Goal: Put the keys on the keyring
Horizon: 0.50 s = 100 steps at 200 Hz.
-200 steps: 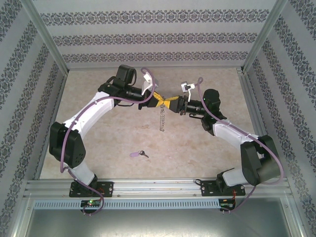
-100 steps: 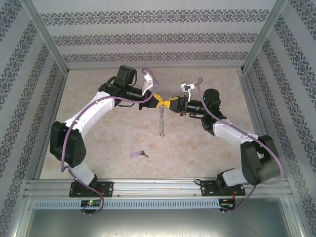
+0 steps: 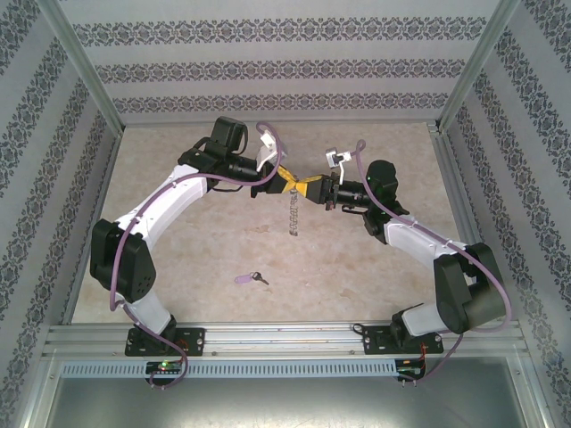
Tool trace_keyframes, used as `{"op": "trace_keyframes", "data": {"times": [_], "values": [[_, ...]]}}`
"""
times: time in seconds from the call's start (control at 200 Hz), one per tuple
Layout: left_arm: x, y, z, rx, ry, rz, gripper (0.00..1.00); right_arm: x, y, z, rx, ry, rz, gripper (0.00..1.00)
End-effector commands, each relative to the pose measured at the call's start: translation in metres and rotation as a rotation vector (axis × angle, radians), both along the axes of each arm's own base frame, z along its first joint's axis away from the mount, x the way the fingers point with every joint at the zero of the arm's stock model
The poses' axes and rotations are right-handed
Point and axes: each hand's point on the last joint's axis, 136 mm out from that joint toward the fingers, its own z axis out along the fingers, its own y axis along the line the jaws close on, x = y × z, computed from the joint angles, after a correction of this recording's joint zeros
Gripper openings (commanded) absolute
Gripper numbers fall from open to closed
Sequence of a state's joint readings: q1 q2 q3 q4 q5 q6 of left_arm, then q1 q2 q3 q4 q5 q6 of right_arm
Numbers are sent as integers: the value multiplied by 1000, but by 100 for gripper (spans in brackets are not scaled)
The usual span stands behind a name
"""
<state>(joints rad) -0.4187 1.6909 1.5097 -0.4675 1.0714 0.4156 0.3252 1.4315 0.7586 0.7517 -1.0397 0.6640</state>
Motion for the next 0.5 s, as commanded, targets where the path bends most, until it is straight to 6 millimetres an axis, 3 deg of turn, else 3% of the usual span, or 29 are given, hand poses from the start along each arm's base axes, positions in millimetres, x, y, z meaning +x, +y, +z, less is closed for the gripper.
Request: {"op": "trace_keyframes", "data": {"times": [0.0, 0.085, 0.15, 0.27, 0.495], "values": [[-6, -8, 18, -44, -34, -50, 0, -3, 5, 6, 4, -46, 24, 0], [-1, -8, 19, -40, -28, -19, 0, -2, 4, 6, 2, -55, 17, 0], [8, -6, 22, -27, -24, 38, 14, 0, 3, 6, -1, -60, 8, 0], [19, 0, 30, -8, -52, 144, 30, 5, -3, 7, 0, -72, -5, 0], [40, 15, 32, 0, -81, 342, 44, 3, -9, 20, 10, -133, -15, 0]]}}
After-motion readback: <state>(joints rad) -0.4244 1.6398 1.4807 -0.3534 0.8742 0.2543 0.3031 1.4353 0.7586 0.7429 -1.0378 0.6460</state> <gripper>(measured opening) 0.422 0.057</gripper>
